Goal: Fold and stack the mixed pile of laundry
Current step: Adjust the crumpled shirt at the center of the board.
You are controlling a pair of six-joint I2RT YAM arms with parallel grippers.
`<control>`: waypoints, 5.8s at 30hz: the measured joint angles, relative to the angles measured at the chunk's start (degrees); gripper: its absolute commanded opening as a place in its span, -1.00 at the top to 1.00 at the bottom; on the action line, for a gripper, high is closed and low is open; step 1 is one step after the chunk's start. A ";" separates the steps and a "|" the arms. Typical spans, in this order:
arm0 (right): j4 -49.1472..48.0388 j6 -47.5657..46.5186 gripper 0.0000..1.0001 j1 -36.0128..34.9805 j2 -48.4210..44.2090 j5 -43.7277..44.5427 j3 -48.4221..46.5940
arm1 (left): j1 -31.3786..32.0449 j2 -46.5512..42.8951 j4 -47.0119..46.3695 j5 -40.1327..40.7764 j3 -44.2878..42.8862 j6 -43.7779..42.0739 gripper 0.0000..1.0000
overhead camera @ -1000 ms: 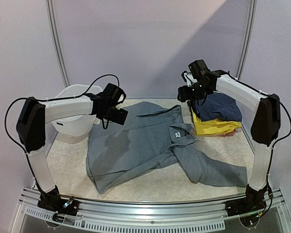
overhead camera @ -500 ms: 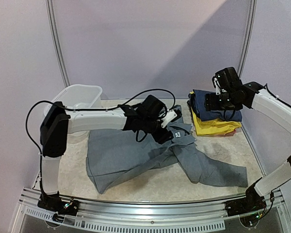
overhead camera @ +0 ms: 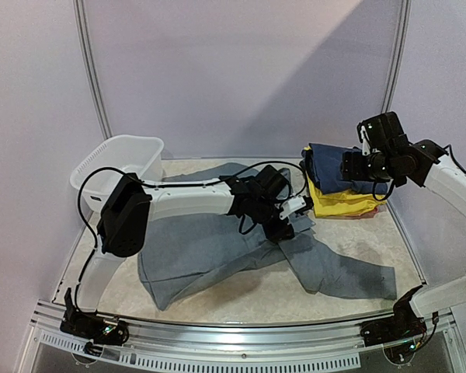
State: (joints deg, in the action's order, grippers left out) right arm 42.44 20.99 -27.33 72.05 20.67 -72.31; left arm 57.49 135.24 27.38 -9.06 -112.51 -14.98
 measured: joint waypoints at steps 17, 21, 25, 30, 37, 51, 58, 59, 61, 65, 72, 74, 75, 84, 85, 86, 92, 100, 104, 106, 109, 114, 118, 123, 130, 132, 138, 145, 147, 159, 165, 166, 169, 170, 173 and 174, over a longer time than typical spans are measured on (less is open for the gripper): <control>-0.04 0.00 -0.68 0.00 0.00 -0.37 0.26 | 1.92 2.05 -3.48 3.15 1.75 -1.33 1.00; -0.04 0.02 -0.69 0.00 0.00 0.17 0.26 | 4.76 -1.46 -5.57 3.04 7.21 -1.29 1.00; 0.00 0.22 -0.69 0.00 -0.02 0.66 0.26 | 9.27 -7.23 -8.26 2.05 13.14 -0.87 1.00; 0.07 0.74 -0.69 0.00 -0.79 1.31 0.26 | 13.38 -12.59 -11.91 -1.62 17.07 0.66 1.00; 0.44 1.27 -0.73 0.00 -3.37 1.55 0.87 | 14.62 -11.15 -14.73 -10.19 18.97 4.31 0.82; -4.55 -0.26 -0.63 -0.57 3.02 -18.10 7.56 | 15.17 -23.23 -20.63 -16.52 39.10 13.11 -0.37; -5.29 -3.10 -0.62 -7.37 15.87 -21.20 2.01 | 8.66 -40.52 -28.39 -8.76 52.68 23.41 -0.41; -5.22 -3.41 -0.62 -8.66 17.88 -20.57 0.09 | 7.45 -41.40 -28.11 -6.40 53.77 24.63 -0.47; -4.92 -3.91 -0.64 -11.23 22.34 -18.47 -4.31 | 4.79 -43.28 -25.86 0.48 56.43 28.24 -0.65; -2.82 -4.81 -0.69 -14.86 31.28 -11.39 -12.22 | 2.54 -47.76 -16.81 16.04 60.28 34.34 -0.99; 2.14 -5.29 -0.82 -16.44 41.53 -2.23 -16.55 | -3.69 -56.39 -2.38 34.71 66.12 44.63 -0.97; 3.23 -5.66 -0.83 -16.55 43.12 -0.98 -17.11 | -7.82 -57.96 0.00 37.22 69.26 47.30 -0.96; 3.58 -5.79 -0.84 -16.61 44.04 -0.42 -17.59 | -9.57 -58.55 1.14 38.07 70.69 48.43 -0.95; 4.70 -6.49 -0.74 -16.94 50.03 2.47 -21.29 | -19.91 -63.56 5.01 39.69 77.05 55.74 -0.81; 4.79 -6.51 -0.66 -16.94 50.45 2.97 -21.51 | -20.76 -64.17 4.66 39.43 77.64 56.41 -0.78; 4.87 -6.58 -0.54 -16.96 50.90 3.65 -21.66 | -21.62 -64.54 4.26 39.15 78.29 56.96 -0.76; 5.40 -5.01 0.28 -16.41 50.97 9.60 -20.44 | -24.13 -61.35 1.18 36.81 80.65 59.21 -0.59; 2.19 -2.75 0.31 -10.84 41.33 8.96 -7.87 | -24.37 -54.88 -6.03 34.71 80.91 60.50 -0.09; -0.90 -0.48 0.30 -7.45 35.56 6.67 -1.51 | -24.50 -52.02 -11.89 33.99 80.67 60.24 0.79; -2.10 0.55 0.30 -6.27 33.57 5.64 1.46 | -24.50 -50.77 -14.80 33.57 80.54 59.17 1.00; -4.02 2.01 0.25 -4.76 31.93 4.22 5.05 | -24.52 -50.25 -16.65 33.62 80.50 58.80 1.00; -7.39 4.00 0.08 -2.47 28.68 -0.20 11.45 | -24.63 -50.49 -15.43 35.08 80.37 58.51 1.00; -8.90 5.33 -0.20 -2.08 26.29 -3.30 14.73 | -25.44 -51.41 -13.51 36.04 80.37 58.53 1.00; -8.24 7.26 -0.43 -2.12 22.12 -3.85 17.79 | -26.51 -53.18 -13.11 36.79 80.98 58.53 1.00; -4.17 8.55 -0.45 -2.29 10.38 -4.85 18.25 | -26.53 -55.82 -13.00 37.38 82.12 58.45 0.79; -4.13 8.28 -0.45 -2.86 6.62 -6.75 18.27 | -26.53 -58.66 -12.66 37.94 82.75 58.07 0.64; -5.18 6.71 -0.44 -8.74 2.91 -13.90 12.72 | -26.47 -65.51 -11.96 38.64 82.99 56.33 -0.07; -7.52 5.73 -0.44 -15.96 15.98 -14.99 2.03 | -24.06 -69.75 -10.51 40.15 82.82 53.79 -0.46; -7.54 5.75 -0.44 -16.68 19.26 -15.58 2.03 | -23.02 -70.60 -10.73 40.13 82.34 52.48 -0.38; -6.88 4.87 -0.42 -15.82 40.35 -16.74 -15.17 | -22.18 -46.31 -14.58 28.39 63.80 45.44 -0.12; -5.73 3.96 -0.41 -11.13 50.38 -18.53 -19.32 | -22.10 -35.95 -13.73 24.35 59.60 44.96 -0.07; -5.42 3.72 -0.41 -10.40 51.54 -18.99 -20.02 | -22.10 -34.93 -13.46 24.20 58.77 44.94 -0.05; -4.87 2.80 -0.40 -8.04 54.49 -20.61 -23.06 | -22.29 -31.45 -13.05 23.98 55.32 44.78 -0.02; -4.76 2.64 -0.40 -7.26 55.30 -21.20 -24.41 | -22.60 -30.05 -13.05 23.80 53.90 44.74 -0.01; -4.68 2.05 -0.39 -5.46 57.44 -22.84 -27.45 | -23.37 -26.82 -13.00 23.47 51.06 44.50 0.01; -4.39 1.88 -0.40 -4.87 58.18 -23.41 -28.68 | -23.78 -25.77 -12.87 23.37 50.07 44.35 0.01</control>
State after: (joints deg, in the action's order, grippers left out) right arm 38.04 22.87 -32.21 130.23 -2.74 -100.99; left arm 33.71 109.47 14.50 14.31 -62.43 29.36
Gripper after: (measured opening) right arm 0.699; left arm 0.501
